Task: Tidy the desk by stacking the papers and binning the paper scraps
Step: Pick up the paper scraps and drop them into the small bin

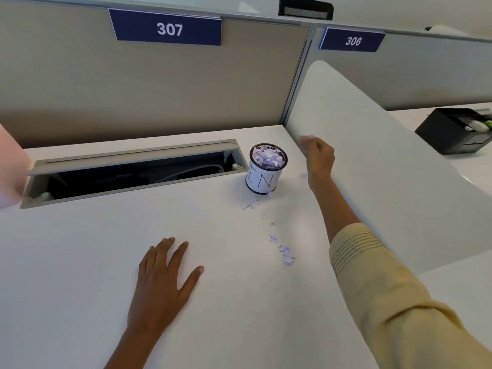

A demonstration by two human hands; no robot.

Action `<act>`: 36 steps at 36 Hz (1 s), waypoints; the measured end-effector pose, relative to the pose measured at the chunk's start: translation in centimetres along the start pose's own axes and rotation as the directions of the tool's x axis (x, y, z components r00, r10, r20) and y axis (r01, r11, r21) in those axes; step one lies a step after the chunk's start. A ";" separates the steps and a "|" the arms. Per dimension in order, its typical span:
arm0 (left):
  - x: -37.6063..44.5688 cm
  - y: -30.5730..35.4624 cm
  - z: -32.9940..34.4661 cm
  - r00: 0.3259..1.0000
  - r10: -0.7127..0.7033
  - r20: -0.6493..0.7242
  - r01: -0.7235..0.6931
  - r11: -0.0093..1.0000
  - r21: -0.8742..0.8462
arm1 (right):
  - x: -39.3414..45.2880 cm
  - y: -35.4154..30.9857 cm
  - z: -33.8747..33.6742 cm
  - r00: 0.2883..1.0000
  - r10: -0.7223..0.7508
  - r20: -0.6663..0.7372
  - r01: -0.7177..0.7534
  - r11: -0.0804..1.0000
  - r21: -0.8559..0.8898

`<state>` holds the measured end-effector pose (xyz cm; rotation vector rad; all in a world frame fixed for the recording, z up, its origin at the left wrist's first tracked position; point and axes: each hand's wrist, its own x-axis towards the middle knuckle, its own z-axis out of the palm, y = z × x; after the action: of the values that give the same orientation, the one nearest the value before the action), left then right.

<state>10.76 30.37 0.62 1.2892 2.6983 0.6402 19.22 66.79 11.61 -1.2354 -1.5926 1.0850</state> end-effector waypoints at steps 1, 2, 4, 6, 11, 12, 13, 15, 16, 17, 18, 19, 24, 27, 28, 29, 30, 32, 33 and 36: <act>0.0 0.0 0.0 1.000 -0.005 0.000 0.005 1.000 -0.002 | 0.3 1.1 -0.1 0.999 -0.005 0.044 0.009 0.995 -0.096; 0.1 0.0 0.0 1.000 -0.009 0.002 0.009 1.000 -0.003 | 0.6 2.4 -0.2 0.995 -0.023 0.098 0.042 0.980 -0.195; 0.1 0.0 0.0 1.000 -0.010 0.006 0.011 1.000 -0.002 | 0.8 4.5 0.0 0.968 -0.053 0.246 0.141 0.925 -0.354; 0.2 0.0 0.0 1.000 -0.004 0.000 0.004 1.000 0.003 | 0.7 5.9 0.4 0.919 -0.032 0.394 0.229 0.856 -0.464; 0.0 0.0 0.0 1.000 -0.015 -0.024 0.015 1.000 -0.021 | -1.0 7.3 0.6 0.794 -0.021 0.608 0.436 0.717 -0.544; 0.0 0.0 0.0 1.000 -0.018 -0.020 0.017 1.000 -0.025 | -1.5 7.5 0.4 0.781 -0.039 0.623 0.467 0.699 -0.542; 0.0 0.0 0.0 1.000 -0.020 -0.016 0.019 0.999 -0.027 | -2.1 7.8 0.2 0.774 -0.058 0.631 0.487 0.690 -0.535; 0.1 0.1 0.0 1.000 -0.018 -0.009 0.018 0.999 -0.033 | -3.3 8.5 -0.3 0.768 -0.067 0.637 0.500 0.683 -0.532; 0.1 0.1 0.0 1.000 -0.017 -0.009 0.016 0.999 -0.037 | -4.1 8.9 -0.6 0.760 -0.065 0.646 0.510 0.675 -0.533; 0.1 0.1 -0.1 1.000 -0.016 -0.012 0.016 0.999 -0.040 | -5.0 9.4 -0.9 0.751 -0.059 0.658 0.522 0.664 -0.536; 0.1 0.1 -0.1 1.000 -0.014 -0.015 0.013 0.999 -0.041 | -6.0 9.7 -1.3 0.741 -0.060 0.669 0.537 0.652 -0.536; 0.1 0.1 -0.2 1.000 -0.010 -0.019 0.010 0.999 -0.041 | -7.2 9.8 -1.6 0.730 -0.059 0.681 0.550 0.642 -0.534; 0.1 0.1 -0.2 1.000 0.005 -0.023 -0.006 0.999 -0.035 | -11.3 9.7 -2.1 0.661 -0.134 0.739 0.581 0.715 -0.390; 0.1 0.1 -0.2 1.000 0.007 -0.017 -0.007 1.000 -0.027 | -11.4 8.7 -1.2 0.736 -0.198 0.648 0.521 0.776 -0.355; 0.1 0.1 -0.2 1.000 0.008 -0.015 -0.009 1.000 -0.024 | -11.2 8.5 -0.8 0.748 -0.196 0.634 0.519 0.768 -0.376; 0.1 0.0 -0.2 1.000 0.009 -0.010 -0.009 1.000 -0.022 | -11.0 8.2 -0.5 0.751 -0.185 0.633 0.523 0.753 -0.399; 0.2 0.0 -0.2 1.000 0.010 -0.007 -0.010 1.000 -0.019 | -10.9 8.1 -0.2 0.747 -0.180 0.641 0.534 0.736 -0.416; 0.1 0.0 -0.1 1.000 0.005 -0.004 -0.005 1.000 -0.019 | -11.1 8.2 0.1 0.722 -0.216 0.658 0.594 0.682 -0.427; 0.1 0.0 -0.1 1.000 -0.001 0.000 0.001 1.000 -0.023 | -11.4 8.3 0.1 0.711 -0.256 0.655 0.631 0.643 -0.433; 0.2 0.0 -0.1 1.000 -0.011 0.005 0.011 1.000 -0.025 | -12.4 8.0 0.5 0.703 -0.391 0.593 0.691 0.570 -0.444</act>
<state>10.62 30.48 0.78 1.2673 2.6827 0.6671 23.02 55.75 2.57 -0.7532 -2.6411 0.3746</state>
